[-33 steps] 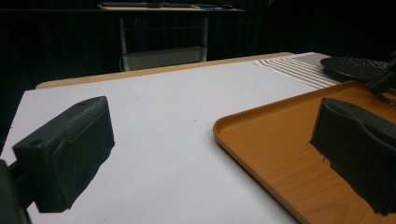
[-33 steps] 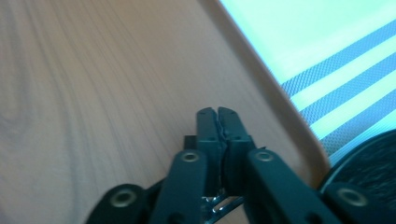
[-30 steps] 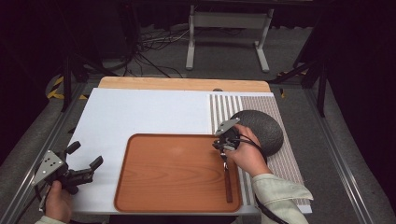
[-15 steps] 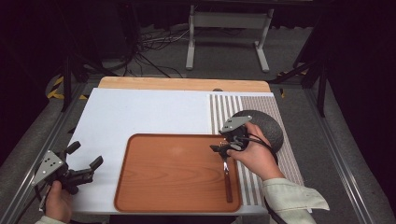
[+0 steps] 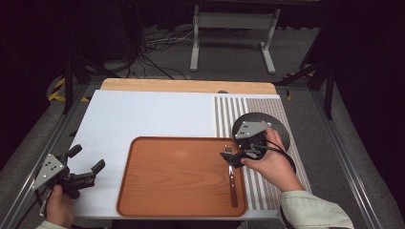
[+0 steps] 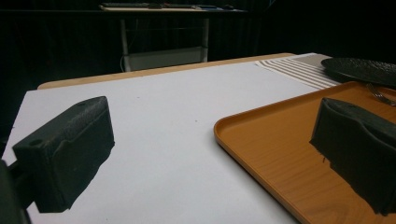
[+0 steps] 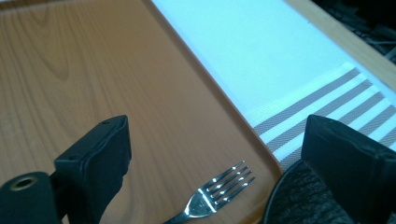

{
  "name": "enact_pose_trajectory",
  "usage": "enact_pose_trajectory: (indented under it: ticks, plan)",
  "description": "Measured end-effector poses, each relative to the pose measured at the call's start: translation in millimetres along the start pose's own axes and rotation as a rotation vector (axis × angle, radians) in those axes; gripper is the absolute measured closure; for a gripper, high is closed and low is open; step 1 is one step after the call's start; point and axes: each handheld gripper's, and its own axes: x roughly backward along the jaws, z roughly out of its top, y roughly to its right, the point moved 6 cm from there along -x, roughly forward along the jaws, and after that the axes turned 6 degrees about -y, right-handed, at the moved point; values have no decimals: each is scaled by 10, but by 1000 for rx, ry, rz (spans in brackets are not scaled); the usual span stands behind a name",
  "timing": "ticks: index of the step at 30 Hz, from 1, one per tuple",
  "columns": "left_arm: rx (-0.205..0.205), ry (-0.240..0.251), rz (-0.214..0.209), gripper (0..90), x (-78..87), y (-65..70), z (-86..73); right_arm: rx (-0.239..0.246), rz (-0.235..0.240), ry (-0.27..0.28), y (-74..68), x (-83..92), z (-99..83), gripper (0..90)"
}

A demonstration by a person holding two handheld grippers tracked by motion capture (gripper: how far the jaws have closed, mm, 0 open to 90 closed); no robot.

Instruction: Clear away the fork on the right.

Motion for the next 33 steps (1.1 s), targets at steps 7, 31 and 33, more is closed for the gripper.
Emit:
enact_pose_trajectory:
  ticks: [7,31,33]
  plan:
    - [2,6,0,3,5,3,8,-38,-27,70,49,132,-144,86]
    - [1,7,8,3,3,9,5,-213,-130,382,238,435,-895,60]
    - [4,8,9,3,5,7,6,-229,-128,402,263,442,-969,59]
